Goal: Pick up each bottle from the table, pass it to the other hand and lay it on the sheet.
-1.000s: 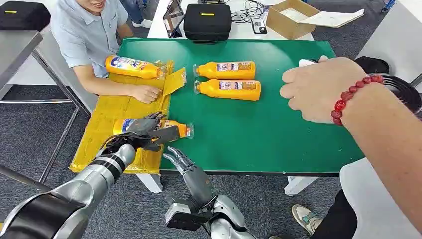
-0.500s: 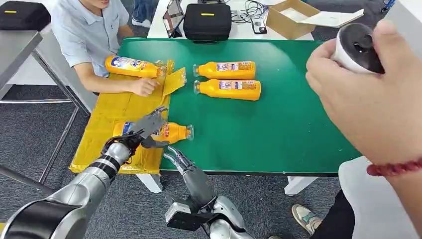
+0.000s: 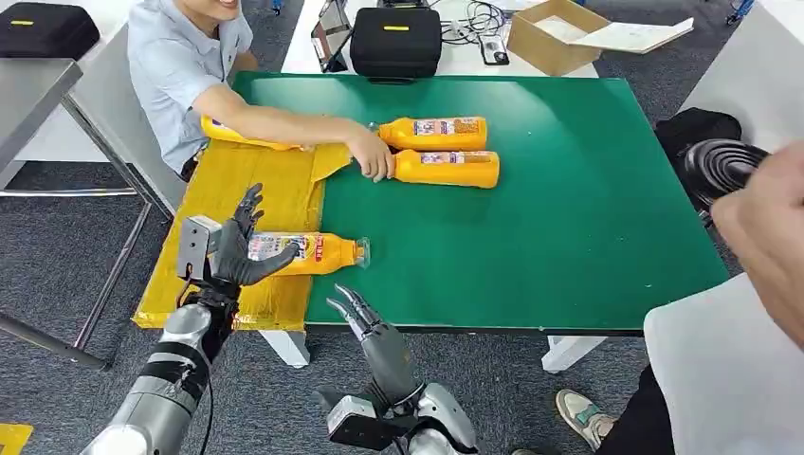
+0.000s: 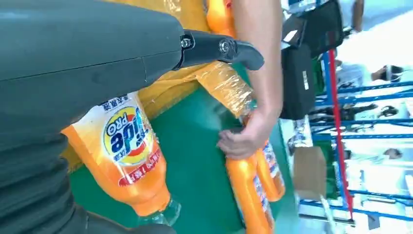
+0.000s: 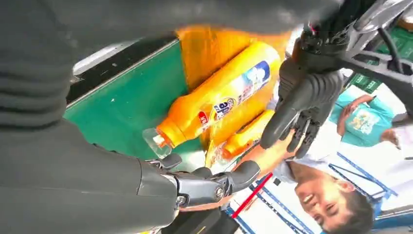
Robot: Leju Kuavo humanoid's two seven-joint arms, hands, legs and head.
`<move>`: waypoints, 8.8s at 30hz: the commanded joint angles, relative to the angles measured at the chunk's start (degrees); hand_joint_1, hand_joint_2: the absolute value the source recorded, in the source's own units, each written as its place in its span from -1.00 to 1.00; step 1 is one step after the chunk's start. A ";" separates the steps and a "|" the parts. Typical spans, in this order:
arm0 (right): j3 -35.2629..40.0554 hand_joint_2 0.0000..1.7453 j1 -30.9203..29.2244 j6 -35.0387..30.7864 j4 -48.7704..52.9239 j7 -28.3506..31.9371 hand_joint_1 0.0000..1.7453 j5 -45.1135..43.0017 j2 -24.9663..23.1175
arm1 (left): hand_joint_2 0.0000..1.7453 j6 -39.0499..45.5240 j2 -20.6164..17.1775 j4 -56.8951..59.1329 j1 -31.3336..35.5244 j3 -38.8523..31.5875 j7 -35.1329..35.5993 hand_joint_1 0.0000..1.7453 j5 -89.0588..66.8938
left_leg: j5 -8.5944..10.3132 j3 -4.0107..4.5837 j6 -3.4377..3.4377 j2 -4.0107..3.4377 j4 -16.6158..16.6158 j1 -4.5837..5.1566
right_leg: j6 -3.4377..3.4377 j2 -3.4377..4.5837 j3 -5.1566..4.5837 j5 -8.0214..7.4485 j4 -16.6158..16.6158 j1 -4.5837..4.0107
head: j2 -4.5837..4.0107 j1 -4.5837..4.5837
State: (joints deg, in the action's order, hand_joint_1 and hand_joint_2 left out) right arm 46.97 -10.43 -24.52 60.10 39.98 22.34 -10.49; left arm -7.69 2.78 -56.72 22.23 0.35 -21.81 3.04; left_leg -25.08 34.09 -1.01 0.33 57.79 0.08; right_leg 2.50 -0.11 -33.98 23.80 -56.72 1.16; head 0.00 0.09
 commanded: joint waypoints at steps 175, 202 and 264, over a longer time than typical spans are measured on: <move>-1.17 1.00 -7.32 18.60 -10.99 -5.28 1.00 -5.95 -3.40 | 1.00 7.46 7.08 -25.65 -16.50 19.81 3.57 1.00 30.43 | -0.04 -0.11 0.01 0.15 -0.04 -0.05 | -0.06 -0.17 0.18 0.04 0.13 -0.08 | 0.00 0.02; -3.09 -1.00 -5.46 17.72 -4.66 -5.19 -1.00 -6.71 -0.62 | 1.00 11.12 5.87 -18.72 -12.18 15.71 4.39 1.00 28.23 | -0.05 -0.09 0.01 0.10 -0.01 -0.04 | -0.06 -0.15 0.16 0.04 0.11 -0.07 | 0.00 0.00; -24.32 -1.00 6.59 12.32 2.53 -3.00 -1.00 -13.49 -1.39 | 1.00 34.83 1.18 37.78 11.34 6.50 18.09 -1.00 -59.99 | -0.01 -0.39 0.02 -0.35 -0.12 -0.02 | -0.22 0.27 0.31 -0.20 0.17 -0.06 | 0.00 0.02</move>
State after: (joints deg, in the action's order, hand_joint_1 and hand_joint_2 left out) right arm 22.14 -1.08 -12.17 67.97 36.92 9.40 -12.28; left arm 31.19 5.27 -25.64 33.17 6.16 -2.75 -58.40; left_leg -25.04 33.93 -1.07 0.20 57.77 0.14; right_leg 2.39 -0.06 -33.83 23.63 -56.67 1.18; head 0.00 0.11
